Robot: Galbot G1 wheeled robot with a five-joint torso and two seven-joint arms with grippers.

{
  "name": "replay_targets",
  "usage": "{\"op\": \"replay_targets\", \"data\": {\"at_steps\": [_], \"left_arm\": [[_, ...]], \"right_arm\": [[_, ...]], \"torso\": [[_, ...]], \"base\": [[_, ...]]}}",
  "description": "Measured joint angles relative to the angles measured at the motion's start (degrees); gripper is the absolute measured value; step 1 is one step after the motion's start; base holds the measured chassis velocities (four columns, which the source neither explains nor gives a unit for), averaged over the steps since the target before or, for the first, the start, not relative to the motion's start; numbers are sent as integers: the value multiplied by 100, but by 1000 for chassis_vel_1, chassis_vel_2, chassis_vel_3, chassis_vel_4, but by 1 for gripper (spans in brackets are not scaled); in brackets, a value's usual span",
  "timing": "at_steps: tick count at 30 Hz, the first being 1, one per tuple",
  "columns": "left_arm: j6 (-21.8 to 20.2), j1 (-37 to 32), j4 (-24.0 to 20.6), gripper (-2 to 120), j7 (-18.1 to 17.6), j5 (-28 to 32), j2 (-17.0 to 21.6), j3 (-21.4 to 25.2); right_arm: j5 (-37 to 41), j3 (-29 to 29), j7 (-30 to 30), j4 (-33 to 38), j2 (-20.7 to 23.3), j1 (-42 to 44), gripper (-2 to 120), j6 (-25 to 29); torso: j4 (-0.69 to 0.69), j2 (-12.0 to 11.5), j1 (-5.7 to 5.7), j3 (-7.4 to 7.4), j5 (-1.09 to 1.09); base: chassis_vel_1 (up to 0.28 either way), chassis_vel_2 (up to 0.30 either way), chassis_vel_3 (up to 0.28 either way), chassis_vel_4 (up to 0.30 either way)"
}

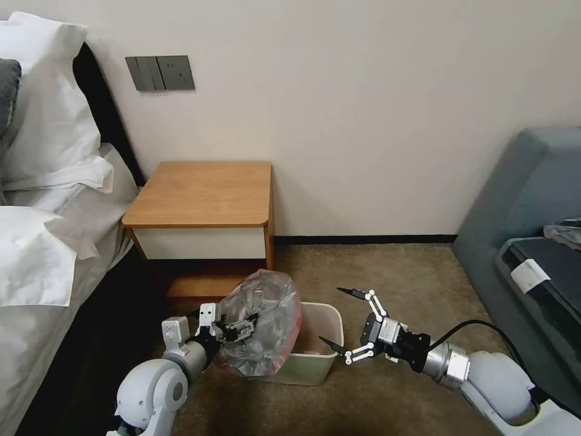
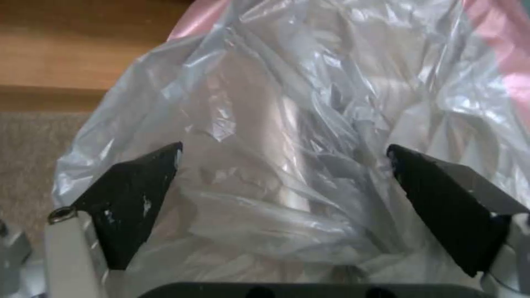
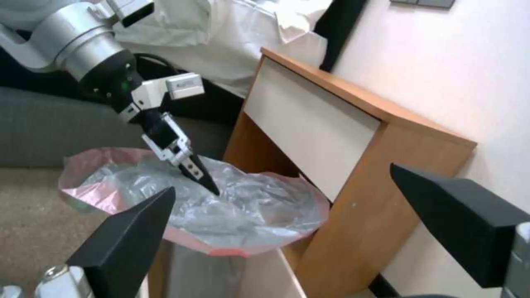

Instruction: Pick up the garbage bag from the table and place it over the trash can.

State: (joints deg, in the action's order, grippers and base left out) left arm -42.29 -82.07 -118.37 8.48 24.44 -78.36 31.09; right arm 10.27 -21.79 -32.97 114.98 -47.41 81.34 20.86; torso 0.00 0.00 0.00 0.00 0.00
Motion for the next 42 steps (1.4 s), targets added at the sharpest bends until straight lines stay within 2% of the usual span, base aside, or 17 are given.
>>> {"op": "replay_targets", "data": {"at_steps": [1, 5, 12, 13, 15, 16, 18, 20, 25, 28, 32, 34, 36, 37, 38, 40, 42], "left_arm": [[2, 38, 47, 94, 149, -131, 23, -31], [5, 114, 143, 87, 213, -238, 21, -71], [10, 104, 239, 58, 312, -649, -9, -141], [10, 104, 239, 58, 312, -649, -9, -141], [11, 90, 225, 47, 311, -711, -17, -140], [11, 90, 225, 47, 311, -711, -17, -140], [12, 55, 165, 34, 280, -757, -23, -130], [13, 35, 139, 31, 247, -760, -26, -123], [14, -78, 19, 10, 102, -772, -36, -91], [14, -140, -44, 7, 28, -786, -41, -73], [14, -292, -270, 7, -102, -798, -56, -48], [125, -435, -525, 7, -232, -759, -76, -42], [125, -435, -525, 7, -232, -759, -76, -42], [572, -586, -784, 7, -330, -654, -93, -39], [572, -586, -784, 7, -330, -654, -93, -39], [1107, -646, -931, 7, -344, -565, -92, -38], [1341, -644, -946, 7, -344, -512, -84, -39]], "right_arm": [[-11, 0, -6, 1, -15, 4, 100, 0], [-29, -11, -24, 14, -42, 35, 100, 2], [-74, -88, -42, 64, -85, 146, 100, 66], [-74, -88, -42, 64, -85, 146, 100, 66], [-80, -85, -42, 71, -88, 142, 100, 67], [-80, -85, -42, 71, -88, 142, 100, 67], [-107, -60, -44, 71, -105, 132, 100, 67], [-115, -51, -45, 71, -112, 129, 100, 66], [-143, -25, -48, 71, -134, 119, 100, 61], [-141, 3, -37, 73, -146, 112, 100, 61], [221, 220, 429, 243, -196, 140, 100, -148], [758, 561, 1335, 554, -269, 169, 100, -598], [758, 561, 1335, 554, -269, 169, 100, -598], [1411, 987, 2210, 908, -351, 113, 100, -1045], [1411, 987, 2210, 908, -351, 113, 100, -1045], [2168, 1323, 2873, 1383, -504, 76, 100, -1573], [2400, 1420, 3021, 1573, -617, 79, 100, -1766]], "torso": [[0, 0, 0, 0, -1], [0, 0, 0, 0, -1], [0, 0, 0, 0, -1], [0, 0, 0, 0, -1], [0, 0, 0, 0, -1], [0, 0, 0, 0, -1], [0, 0, 0, 0, 0], [0, 0, 0, 0, -1], [0, 0, 0, 0, -1], [0, 0, 0, 0, -1], [0, 0, 0, 0, -2], [0, 0, 0, 0, -1], [0, 0, 0, 0, -1], [1, 0, 0, 0, 1], [1, 0, 0, 0, 1], [1, 0, 0, 0, -2], [0, 0, 0, 0, -3]], "base": [[0, 0, 0, 0], [0, 0, 0, 0], [0, 0, 0, 0], [0, 0, 0, 0], [0, 0, 0, 0], [0, 0, 0, 0], [0, 0, 0, 0], [0, 0, 0, 0], [0, 0, 0, 0], [0, 0, 0, 0], [0, 0, 0, 0], [0, 0, 0, 0], [0, 0, 0, 0], [0, 0, 0, 0], [0, 0, 0, 0], [0, 0, 0, 0], [0, 0, 0, 0]]}}
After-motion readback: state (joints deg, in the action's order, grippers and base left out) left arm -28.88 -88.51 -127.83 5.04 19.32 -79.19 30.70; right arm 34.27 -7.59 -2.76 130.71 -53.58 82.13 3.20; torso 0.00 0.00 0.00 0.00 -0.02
